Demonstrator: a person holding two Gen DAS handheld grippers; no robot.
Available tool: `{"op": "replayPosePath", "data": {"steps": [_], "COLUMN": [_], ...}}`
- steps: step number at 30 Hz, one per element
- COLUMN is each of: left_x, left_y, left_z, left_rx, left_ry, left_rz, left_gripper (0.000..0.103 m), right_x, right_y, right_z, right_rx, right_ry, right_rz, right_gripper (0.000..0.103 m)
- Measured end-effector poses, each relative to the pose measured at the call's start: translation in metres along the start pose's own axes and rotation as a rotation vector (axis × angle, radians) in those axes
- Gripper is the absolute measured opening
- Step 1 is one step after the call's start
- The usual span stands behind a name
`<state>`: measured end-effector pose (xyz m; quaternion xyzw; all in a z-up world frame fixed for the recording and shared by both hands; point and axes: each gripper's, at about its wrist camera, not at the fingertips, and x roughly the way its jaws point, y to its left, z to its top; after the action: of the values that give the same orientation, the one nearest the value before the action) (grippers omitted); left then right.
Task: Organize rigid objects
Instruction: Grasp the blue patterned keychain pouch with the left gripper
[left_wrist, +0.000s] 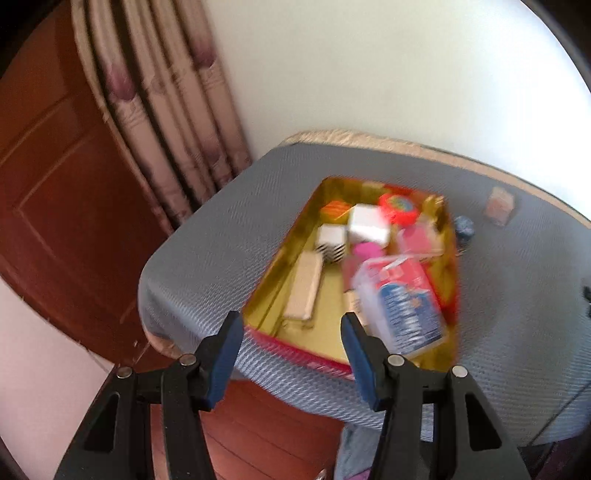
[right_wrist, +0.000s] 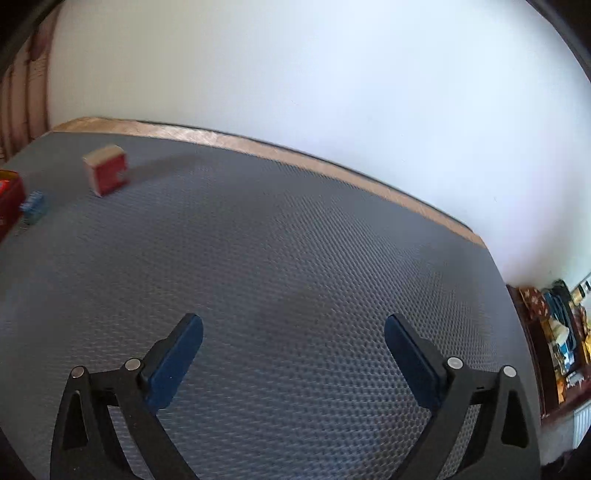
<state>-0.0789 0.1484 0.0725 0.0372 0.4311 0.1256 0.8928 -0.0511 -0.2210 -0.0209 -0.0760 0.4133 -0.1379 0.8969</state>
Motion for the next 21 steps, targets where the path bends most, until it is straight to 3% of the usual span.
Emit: {"op": "replayPosePath", "data": {"steps": [5,11,17,21], "left_x": [-0.011,0.005,0.055,0.088], "left_y": [-0.042,-0.117,-0.178,-0.205], "left_z": [0.028,0.070,0.105,0.123], "left_rx": [0.071,0.134,0.209,0.261], "left_ry": [-0.001,0.077,0.175,0.228], "left_rz": [-0.116,-0.349,-0.401,-0.376], "left_gripper": [0.056,0.056,0.056,0.056], "right_x": [0.021,0.038,0.045,0.041], "right_y": [-0.013,-0.033,-0.036,-0.041], "right_z": [-0.005,-0.006,-0.004,-0.008], "right_rx": [0.064,0.139,0.177,0.184], "right_ry": [0.070,0.112,0.119,0.118], "right_rz": [0.052,0.145,0.217,0.229], "right_gripper": [0.100,0.102,0.102,0.102]}}
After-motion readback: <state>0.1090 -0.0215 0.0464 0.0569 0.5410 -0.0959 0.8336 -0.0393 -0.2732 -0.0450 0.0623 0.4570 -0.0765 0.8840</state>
